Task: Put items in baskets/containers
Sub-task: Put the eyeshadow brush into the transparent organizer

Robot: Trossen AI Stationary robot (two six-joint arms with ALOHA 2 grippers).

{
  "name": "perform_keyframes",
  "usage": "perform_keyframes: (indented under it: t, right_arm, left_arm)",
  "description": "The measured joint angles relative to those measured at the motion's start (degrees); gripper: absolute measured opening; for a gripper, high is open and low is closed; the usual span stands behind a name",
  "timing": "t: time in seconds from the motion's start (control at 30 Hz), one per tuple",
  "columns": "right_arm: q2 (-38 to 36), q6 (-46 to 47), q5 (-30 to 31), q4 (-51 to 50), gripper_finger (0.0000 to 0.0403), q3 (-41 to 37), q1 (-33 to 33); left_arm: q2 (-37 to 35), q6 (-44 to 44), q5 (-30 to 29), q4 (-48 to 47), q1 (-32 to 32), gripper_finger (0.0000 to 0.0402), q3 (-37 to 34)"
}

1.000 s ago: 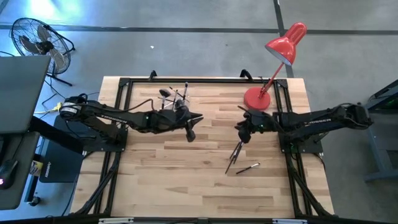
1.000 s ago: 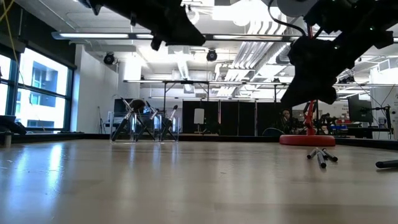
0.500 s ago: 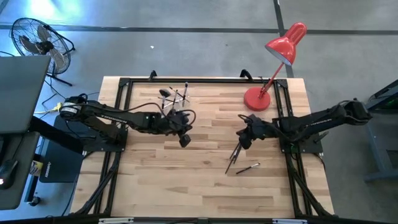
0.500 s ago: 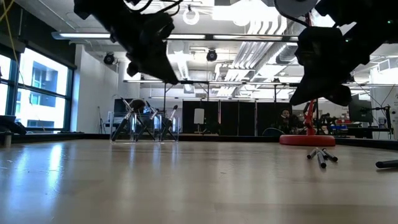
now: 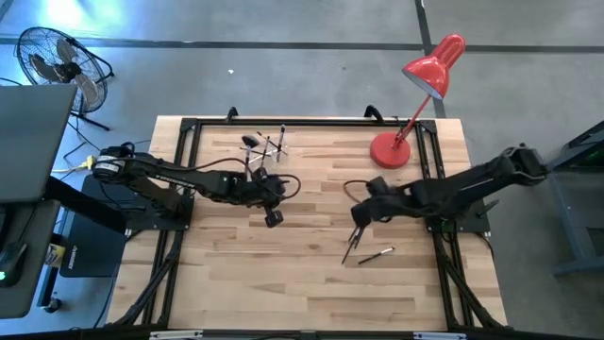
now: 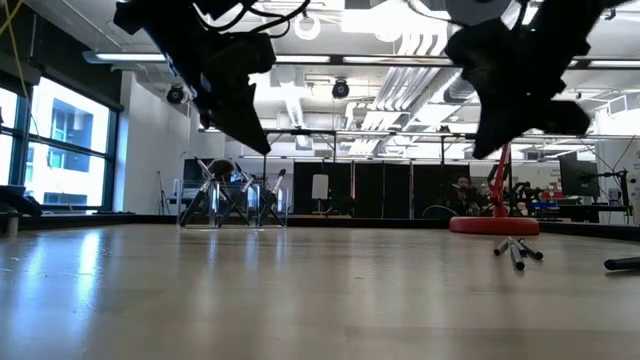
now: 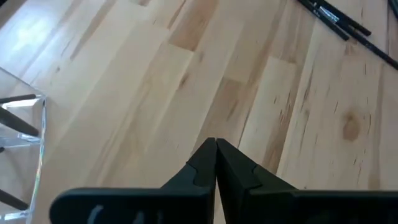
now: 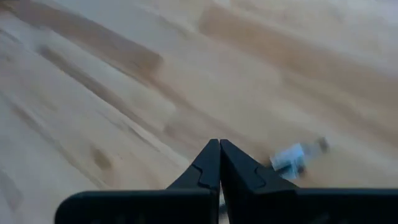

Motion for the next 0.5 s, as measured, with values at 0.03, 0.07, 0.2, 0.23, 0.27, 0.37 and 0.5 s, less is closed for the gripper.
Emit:
perform_keyframes:
  t: [0.03, 0.07, 0.2, 0.23, 0.27, 0.37, 0.5]
  right_arm:
    - [2.28, 2.51, -1.71, -3.94, 0.0000, 2.45, 0.01]
    - [4.42, 5.33, -4.02, -8.50, 0.0000, 5.15, 0.01]
    - [11.81, 14.41, -12.63, -24.86, 0.0000, 15.00, 1.61]
    - [13.07, 16.81, -14.39, -27.83, 0.0000, 16.78, 2.37]
    - [14.15, 19.17, -15.64, -29.84, 0.0000, 18.27, 3.24]
    - [15.72, 27.90, -16.76, -31.18, 0.0000, 19.99, 6.61]
    - [15.99, 39.26, -17.87, -28.98, 0.0004, 18.22, 11.98]
  left_arm:
    - [0.13, 0.17, -0.17, 0.05, 0.00, 0.0012, 0.00]
    - [0.39, 0.84, -0.37, 0.07, 0.00, 0.0015, 0.00]
    - [0.52, 3.25, -0.51, -0.42, 0.00, 0.0033, -0.02]
    - [0.52, 3.75, -0.52, -0.53, 0.00, 0.0039, -0.02]
    - [0.52, 4.33, -0.52, -0.60, 0.00, 0.0047, -0.02]
    - [0.52, 5.23, 0.06, -0.39, 0.00, 0.0071, -0.02]
    - [0.52, 5.56, 0.45, -0.39, 0.00, 0.0098, -0.02]
